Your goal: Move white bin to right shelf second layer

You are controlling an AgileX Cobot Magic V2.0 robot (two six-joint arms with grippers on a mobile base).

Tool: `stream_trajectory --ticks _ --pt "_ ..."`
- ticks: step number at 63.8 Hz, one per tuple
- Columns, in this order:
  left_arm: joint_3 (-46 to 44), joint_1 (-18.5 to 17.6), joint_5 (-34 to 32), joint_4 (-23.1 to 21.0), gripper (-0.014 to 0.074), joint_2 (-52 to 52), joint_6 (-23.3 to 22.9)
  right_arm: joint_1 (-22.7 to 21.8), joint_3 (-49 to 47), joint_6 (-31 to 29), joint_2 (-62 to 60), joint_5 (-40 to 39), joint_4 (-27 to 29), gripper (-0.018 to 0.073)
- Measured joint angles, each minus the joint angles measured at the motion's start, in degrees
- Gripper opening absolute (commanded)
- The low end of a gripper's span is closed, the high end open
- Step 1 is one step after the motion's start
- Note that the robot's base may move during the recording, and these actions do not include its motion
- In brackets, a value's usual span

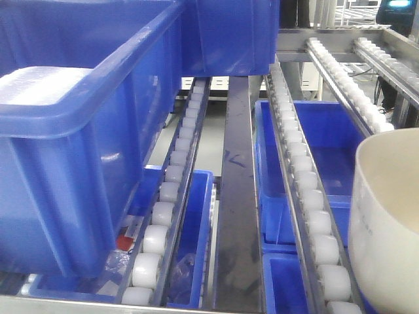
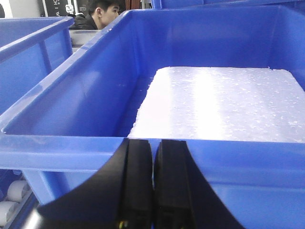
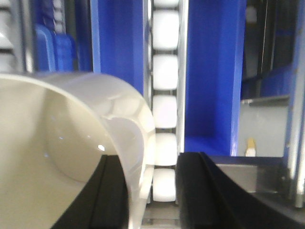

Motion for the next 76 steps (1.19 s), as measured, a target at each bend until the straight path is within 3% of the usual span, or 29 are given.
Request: stream_trajectory --ticks 18,24,31,33,42,63,76 --pt "0.0 0.0 0.0 0.0 0.0085 0.0 0.0 0.0 -1.5 0.0 -10.6 6.9 0.0 0.0317" --pt "0.0 0.0 0.0 0.0 0.0085 0.0 0.0 0.0 -1.5 -0.4 -15.8 8.3 0.0 0.0225" --pt "0.0 0.0 0.0 0.0 0.0085 0.0 0.0 0.0 -0.4 -1.6 -22.1 7.1 -0.7 0.0049" --pt "0.0 0.0 0.0 0.0 0.0085 0.0 0.0 0.0 0.3 -1.9 -23.7 6.3 -1.2 0.0055" --pt "0.0 0.0 0.0 0.0 0.0085 0.0 0.0 0.0 6.2 -3.2 -29.8 -1.6 -2.8 0.0058" --pt "0.0 0.0 0.0 0.0 0.0085 0.0 0.0 0.0 22.0 -4.0 -45.5 -32.7 -3.9 0.0058" --pt "0.0 0.0 0.0 0.0 0.0085 0.0 0.0 0.0 27.2 -4.1 -48.8 -36.7 -4.0 0.0058"
